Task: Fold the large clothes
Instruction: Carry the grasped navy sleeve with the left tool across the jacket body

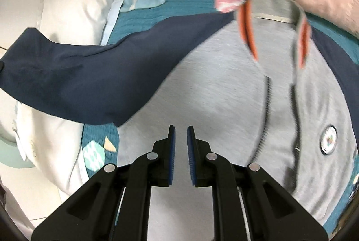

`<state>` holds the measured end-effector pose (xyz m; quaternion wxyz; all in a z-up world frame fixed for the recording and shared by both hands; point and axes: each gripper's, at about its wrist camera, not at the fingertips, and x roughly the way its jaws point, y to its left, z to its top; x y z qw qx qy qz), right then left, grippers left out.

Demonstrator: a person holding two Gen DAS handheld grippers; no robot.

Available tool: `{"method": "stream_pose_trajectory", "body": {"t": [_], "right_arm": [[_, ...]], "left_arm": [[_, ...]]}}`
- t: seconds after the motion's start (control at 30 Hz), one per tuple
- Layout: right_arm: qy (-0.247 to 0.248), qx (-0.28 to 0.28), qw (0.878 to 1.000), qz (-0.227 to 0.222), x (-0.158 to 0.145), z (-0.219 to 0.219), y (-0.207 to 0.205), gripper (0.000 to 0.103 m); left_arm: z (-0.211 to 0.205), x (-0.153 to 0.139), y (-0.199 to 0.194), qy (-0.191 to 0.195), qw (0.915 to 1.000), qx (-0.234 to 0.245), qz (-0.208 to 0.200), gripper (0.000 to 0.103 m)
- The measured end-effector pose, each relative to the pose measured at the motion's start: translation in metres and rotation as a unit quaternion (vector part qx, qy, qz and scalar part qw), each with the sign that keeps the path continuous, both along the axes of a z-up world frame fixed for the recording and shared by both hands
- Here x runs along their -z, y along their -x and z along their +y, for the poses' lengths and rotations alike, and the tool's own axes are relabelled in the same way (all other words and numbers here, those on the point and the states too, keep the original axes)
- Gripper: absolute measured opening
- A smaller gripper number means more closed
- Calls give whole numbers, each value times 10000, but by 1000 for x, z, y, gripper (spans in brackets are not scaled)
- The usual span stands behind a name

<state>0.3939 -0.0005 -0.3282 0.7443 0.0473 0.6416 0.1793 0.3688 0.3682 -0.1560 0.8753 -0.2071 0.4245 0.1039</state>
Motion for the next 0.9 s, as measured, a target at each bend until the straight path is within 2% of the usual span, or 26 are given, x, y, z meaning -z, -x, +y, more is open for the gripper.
{"method": "stream_pose_trajectory", "body": {"t": [0.17,0.3,0.4,0.53,0.7,0.83,0.9], "right_arm": [[-140,373,9992,-61,-10,-61,19,10],[-168,698,9974,-38,-12,-104,27,10],[-167,951,9953,-13,-9,-138,32,10],[-255,1291,9913,32,-2,-179,39,10],[-251,1658,9857,154,13,-228,50,10],[-252,1901,9810,299,28,-256,57,10],[-244,2003,9788,355,33,-263,60,10]], "left_arm": [[-81,-25,-13,-137,9977,617,-245,7],[-144,-29,-22,-5,9934,1114,-271,7],[-196,-25,-31,-48,9880,1530,-207,7],[-259,-3,-44,80,9801,1982,-36,7],[-331,39,-54,219,9691,2438,314,7],[-383,80,-52,102,9588,2775,597,7],[-407,105,-52,-41,9511,2959,881,7]]}}
